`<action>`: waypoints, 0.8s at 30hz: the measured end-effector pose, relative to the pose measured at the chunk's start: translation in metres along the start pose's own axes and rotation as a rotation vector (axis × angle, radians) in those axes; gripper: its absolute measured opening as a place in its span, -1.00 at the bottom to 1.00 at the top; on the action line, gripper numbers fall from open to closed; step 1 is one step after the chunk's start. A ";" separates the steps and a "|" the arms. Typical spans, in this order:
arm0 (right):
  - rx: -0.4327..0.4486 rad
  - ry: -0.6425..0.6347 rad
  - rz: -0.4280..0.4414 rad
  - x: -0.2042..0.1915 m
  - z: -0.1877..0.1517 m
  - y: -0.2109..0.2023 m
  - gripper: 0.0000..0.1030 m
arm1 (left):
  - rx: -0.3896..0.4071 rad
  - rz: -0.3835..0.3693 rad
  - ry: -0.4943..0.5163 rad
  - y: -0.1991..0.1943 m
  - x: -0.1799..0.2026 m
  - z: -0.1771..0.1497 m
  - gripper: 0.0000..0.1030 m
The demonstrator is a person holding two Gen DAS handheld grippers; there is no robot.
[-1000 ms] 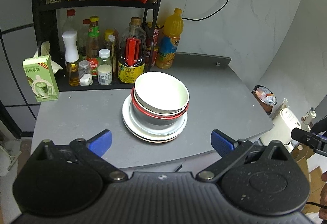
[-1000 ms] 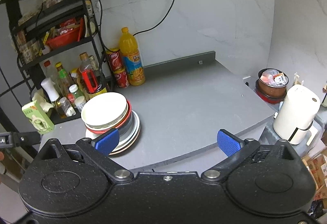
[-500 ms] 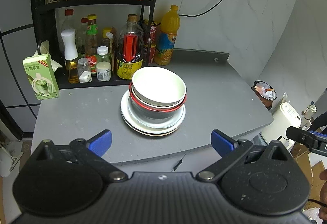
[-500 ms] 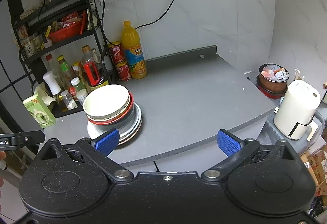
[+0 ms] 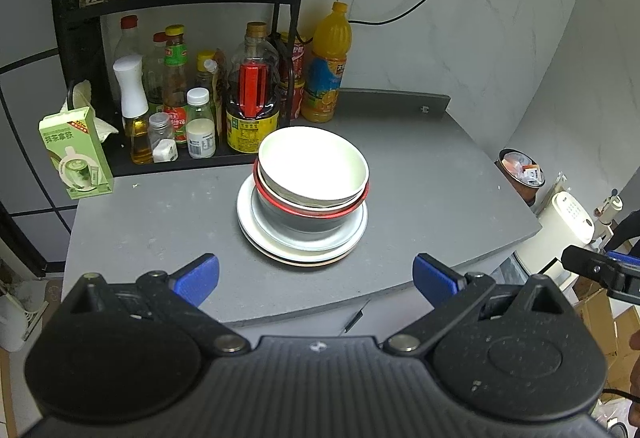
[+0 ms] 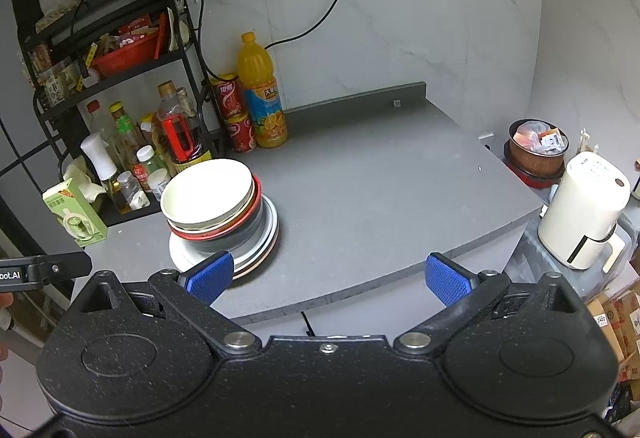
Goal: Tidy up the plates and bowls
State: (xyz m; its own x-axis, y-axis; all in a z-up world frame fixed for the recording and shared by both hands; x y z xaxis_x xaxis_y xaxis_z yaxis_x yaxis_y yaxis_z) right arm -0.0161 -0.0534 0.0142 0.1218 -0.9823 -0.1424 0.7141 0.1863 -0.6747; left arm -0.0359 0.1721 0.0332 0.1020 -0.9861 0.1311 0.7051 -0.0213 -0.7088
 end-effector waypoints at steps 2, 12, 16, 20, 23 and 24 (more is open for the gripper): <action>-0.002 0.001 0.002 0.001 -0.001 0.000 1.00 | 0.000 0.000 0.003 -0.001 0.002 0.000 0.98; -0.001 0.005 0.003 0.005 -0.003 -0.003 1.00 | -0.010 -0.001 0.000 -0.002 0.007 -0.003 0.98; 0.000 0.014 -0.001 0.009 -0.003 -0.005 1.00 | -0.014 0.002 -0.008 -0.004 0.009 -0.003 0.98; 0.005 0.022 -0.001 0.012 -0.003 -0.007 1.00 | -0.017 0.004 -0.005 -0.006 0.011 -0.003 0.98; 0.003 0.024 -0.002 0.012 -0.004 -0.008 1.00 | -0.018 0.005 -0.004 -0.007 0.012 -0.003 0.98; 0.003 0.024 -0.001 0.012 -0.003 -0.008 1.00 | -0.019 0.003 -0.002 -0.007 0.012 -0.003 0.98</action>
State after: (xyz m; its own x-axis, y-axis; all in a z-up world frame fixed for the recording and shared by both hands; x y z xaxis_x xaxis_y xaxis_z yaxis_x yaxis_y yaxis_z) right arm -0.0226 -0.0663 0.0156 0.1045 -0.9817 -0.1592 0.7166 0.1853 -0.6724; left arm -0.0418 0.1605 0.0380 0.1060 -0.9858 0.1304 0.6914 -0.0211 -0.7222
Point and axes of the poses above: each gripper's, at about its wrist camera, not at the fingertips, and y roughly the way its jaws point, x to its right, z to its top, the point moved 1 cm from there along y, roughly the way its jaws point, and after that the axes turned 1 degree about x, right-handed, at the moved point
